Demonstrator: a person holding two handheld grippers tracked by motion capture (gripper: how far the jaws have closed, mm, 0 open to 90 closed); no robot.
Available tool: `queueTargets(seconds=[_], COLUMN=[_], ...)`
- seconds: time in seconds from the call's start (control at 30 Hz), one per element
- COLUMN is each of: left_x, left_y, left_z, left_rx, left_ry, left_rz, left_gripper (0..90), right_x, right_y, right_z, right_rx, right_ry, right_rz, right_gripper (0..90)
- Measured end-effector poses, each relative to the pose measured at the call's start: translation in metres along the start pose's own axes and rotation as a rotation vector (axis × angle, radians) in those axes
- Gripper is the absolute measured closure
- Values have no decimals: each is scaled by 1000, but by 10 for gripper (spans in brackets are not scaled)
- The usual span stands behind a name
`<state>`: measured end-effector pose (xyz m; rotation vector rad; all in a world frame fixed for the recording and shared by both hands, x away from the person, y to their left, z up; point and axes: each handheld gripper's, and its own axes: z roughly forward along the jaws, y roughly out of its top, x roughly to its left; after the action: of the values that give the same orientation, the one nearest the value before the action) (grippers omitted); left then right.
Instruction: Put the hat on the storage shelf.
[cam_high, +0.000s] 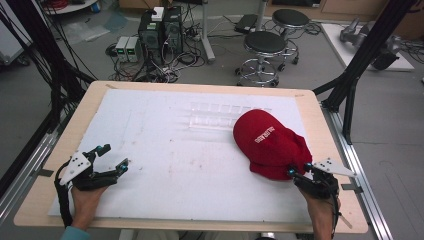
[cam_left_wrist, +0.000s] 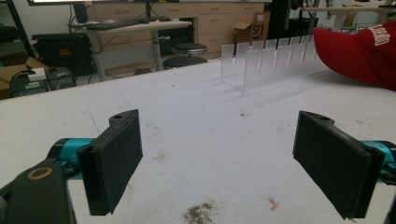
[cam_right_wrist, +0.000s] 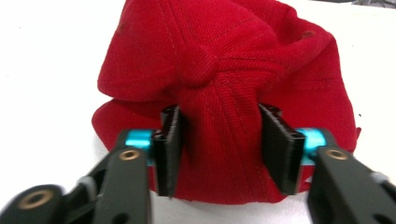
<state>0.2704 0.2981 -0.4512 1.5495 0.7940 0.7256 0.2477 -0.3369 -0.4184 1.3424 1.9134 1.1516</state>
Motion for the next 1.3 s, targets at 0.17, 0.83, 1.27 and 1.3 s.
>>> queueTargets(seconds=[0.17,0.83,1.27,1.3], left_x=[0,-1,3,3], left_y=[0,1,1,2], left_z=[0,3,3,3], left_rx=[1,30,37,37], left_ry=[1,58,35,31], left_rz=[-1,-8,-35,-44], left_gripper=[161,160,159,159], right_x=[5,13,36,38], right_y=[5,64,119,121], right_z=[2,-10,-16,-16], right_rx=[12,-92,-163,-168], right_ry=[-18,-33,-9,-2], right_rz=[-21,-103,-233,-242], right_gripper=[799,848,847,847])
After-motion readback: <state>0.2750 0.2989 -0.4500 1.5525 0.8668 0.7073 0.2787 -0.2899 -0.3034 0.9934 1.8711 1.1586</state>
